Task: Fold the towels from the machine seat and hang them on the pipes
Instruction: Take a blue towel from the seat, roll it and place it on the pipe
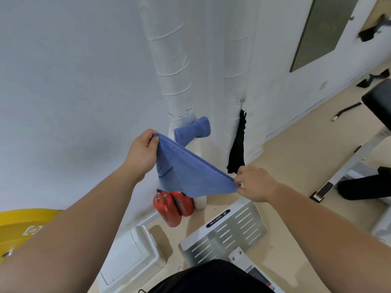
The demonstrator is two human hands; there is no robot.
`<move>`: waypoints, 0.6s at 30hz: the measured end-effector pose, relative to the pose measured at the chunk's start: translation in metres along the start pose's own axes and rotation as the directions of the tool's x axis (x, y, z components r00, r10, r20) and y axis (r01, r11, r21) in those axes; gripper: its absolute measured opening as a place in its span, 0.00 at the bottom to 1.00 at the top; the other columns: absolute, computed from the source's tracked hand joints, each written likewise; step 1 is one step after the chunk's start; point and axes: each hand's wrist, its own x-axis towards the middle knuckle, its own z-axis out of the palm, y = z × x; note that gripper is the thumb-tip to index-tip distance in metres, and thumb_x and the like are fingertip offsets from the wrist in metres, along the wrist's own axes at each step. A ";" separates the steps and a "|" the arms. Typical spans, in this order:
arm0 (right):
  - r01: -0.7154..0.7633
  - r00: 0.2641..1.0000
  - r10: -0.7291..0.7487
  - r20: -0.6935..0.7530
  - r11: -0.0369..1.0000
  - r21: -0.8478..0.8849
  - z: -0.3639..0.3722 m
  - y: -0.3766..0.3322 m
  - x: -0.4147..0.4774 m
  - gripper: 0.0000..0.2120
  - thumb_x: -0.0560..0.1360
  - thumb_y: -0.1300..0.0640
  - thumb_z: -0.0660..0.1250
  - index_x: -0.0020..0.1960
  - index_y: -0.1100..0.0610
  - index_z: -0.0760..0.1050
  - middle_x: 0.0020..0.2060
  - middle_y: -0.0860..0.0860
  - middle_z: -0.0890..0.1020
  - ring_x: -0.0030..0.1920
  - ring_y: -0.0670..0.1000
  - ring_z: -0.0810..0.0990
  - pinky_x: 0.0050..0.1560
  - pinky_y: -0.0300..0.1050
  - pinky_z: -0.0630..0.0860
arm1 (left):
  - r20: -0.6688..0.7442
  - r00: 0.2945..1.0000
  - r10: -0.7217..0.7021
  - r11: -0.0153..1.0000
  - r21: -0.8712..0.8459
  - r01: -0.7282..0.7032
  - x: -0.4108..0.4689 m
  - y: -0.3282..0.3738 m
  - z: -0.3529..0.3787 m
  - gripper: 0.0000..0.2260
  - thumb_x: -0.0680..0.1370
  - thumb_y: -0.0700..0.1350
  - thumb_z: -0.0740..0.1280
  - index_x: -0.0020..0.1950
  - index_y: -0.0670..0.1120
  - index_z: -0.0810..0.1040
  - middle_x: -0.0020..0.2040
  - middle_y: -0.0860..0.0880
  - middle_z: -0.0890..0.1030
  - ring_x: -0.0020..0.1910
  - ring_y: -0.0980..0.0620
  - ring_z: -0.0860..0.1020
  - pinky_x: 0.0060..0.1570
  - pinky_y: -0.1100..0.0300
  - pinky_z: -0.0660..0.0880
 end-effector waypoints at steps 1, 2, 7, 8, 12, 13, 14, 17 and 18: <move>-0.020 0.999 0.022 -0.026 0.998 0.062 -0.005 0.006 -0.001 0.14 0.79 0.43 0.62 0.55 0.50 0.81 0.55 0.50 0.75 0.57 0.55 0.75 0.58 0.53 0.73 | -0.007 1.000 -0.009 1.000 0.017 0.009 0.002 -0.004 -0.001 0.11 0.86 0.44 0.56 0.51 0.47 0.77 0.42 0.49 0.77 0.40 0.50 0.72 0.39 0.56 0.70; -0.045 0.997 0.053 -0.060 0.990 0.136 -0.012 0.012 -0.001 0.15 0.79 0.42 0.62 0.52 0.52 0.81 0.52 0.50 0.76 0.55 0.55 0.76 0.56 0.52 0.74 | -0.023 1.000 -0.020 0.999 0.032 0.021 0.003 -0.008 -0.002 0.11 0.86 0.45 0.56 0.51 0.47 0.77 0.43 0.49 0.77 0.41 0.49 0.72 0.39 0.56 0.70; -0.052 0.926 0.185 -0.328 0.925 0.377 -0.049 0.036 -0.016 0.15 0.79 0.45 0.67 0.39 0.53 0.79 0.35 0.46 0.80 0.39 0.50 0.78 0.42 0.46 0.73 | -0.056 0.992 -0.114 0.992 -0.052 0.111 0.001 -0.027 -0.003 0.12 0.86 0.44 0.57 0.47 0.47 0.78 0.43 0.48 0.78 0.42 0.49 0.73 0.43 0.55 0.72; -0.033 0.908 0.200 -0.368 0.911 0.412 -0.055 0.039 -0.021 0.12 0.77 0.46 0.70 0.38 0.51 0.80 0.33 0.44 0.80 0.37 0.48 0.78 0.40 0.43 0.72 | -0.044 0.991 -0.126 0.989 -0.079 0.123 0.001 -0.031 -0.003 0.12 0.86 0.44 0.58 0.47 0.48 0.79 0.44 0.48 0.79 0.44 0.48 0.74 0.47 0.52 0.75; -0.003 0.876 0.284 -0.389 0.811 0.585 -0.074 0.043 -0.039 0.06 0.72 0.52 0.77 0.39 0.52 0.85 0.34 0.44 0.84 0.36 0.43 0.81 0.37 0.38 0.72 | -0.008 0.989 -0.149 0.980 -0.135 0.146 -0.003 -0.031 0.002 0.12 0.86 0.43 0.58 0.50 0.47 0.81 0.47 0.46 0.82 0.47 0.47 0.76 0.57 0.45 0.76; 0.000 0.873 0.308 -0.379 0.776 0.631 -0.077 0.044 -0.041 0.05 0.71 0.53 0.78 0.39 0.53 0.85 0.33 0.44 0.84 0.34 0.41 0.80 0.36 0.35 0.72 | 0.001 0.988 -0.155 0.975 -0.162 0.153 -0.003 -0.029 0.004 0.13 0.86 0.42 0.58 0.49 0.47 0.81 0.47 0.45 0.82 0.47 0.47 0.75 0.55 0.46 0.76; 0.011 0.867 0.338 -0.367 0.723 0.691 -0.078 0.044 -0.043 0.04 0.71 0.55 0.79 0.39 0.54 0.85 0.33 0.45 0.84 0.33 0.40 0.80 0.36 0.32 0.72 | 0.013 0.986 -0.165 0.964 -0.207 0.164 -0.004 -0.026 0.007 0.13 0.86 0.42 0.58 0.49 0.46 0.82 0.47 0.45 0.81 0.47 0.47 0.75 0.53 0.48 0.76; 0.181 0.842 0.444 -0.307 0.304 0.935 -0.078 0.043 -0.047 0.05 0.73 0.66 0.76 0.44 0.58 0.82 0.35 0.51 0.84 0.36 0.45 0.82 0.44 0.40 0.77 | 0.053 0.970 -0.236 0.882 -0.407 0.237 -0.004 -0.013 0.011 0.12 0.85 0.40 0.59 0.50 0.43 0.82 0.47 0.42 0.82 0.46 0.46 0.77 0.47 0.53 0.75; 0.248 0.838 0.470 -0.277 0.125 0.961 -0.077 0.041 -0.048 0.06 0.74 0.67 0.73 0.46 0.57 0.80 0.36 0.52 0.84 0.37 0.48 0.82 0.44 0.44 0.79 | 0.060 0.968 -0.243 0.859 -0.451 0.243 -0.005 -0.009 0.012 0.12 0.84 0.40 0.60 0.49 0.42 0.82 0.46 0.42 0.82 0.45 0.46 0.78 0.46 0.53 0.75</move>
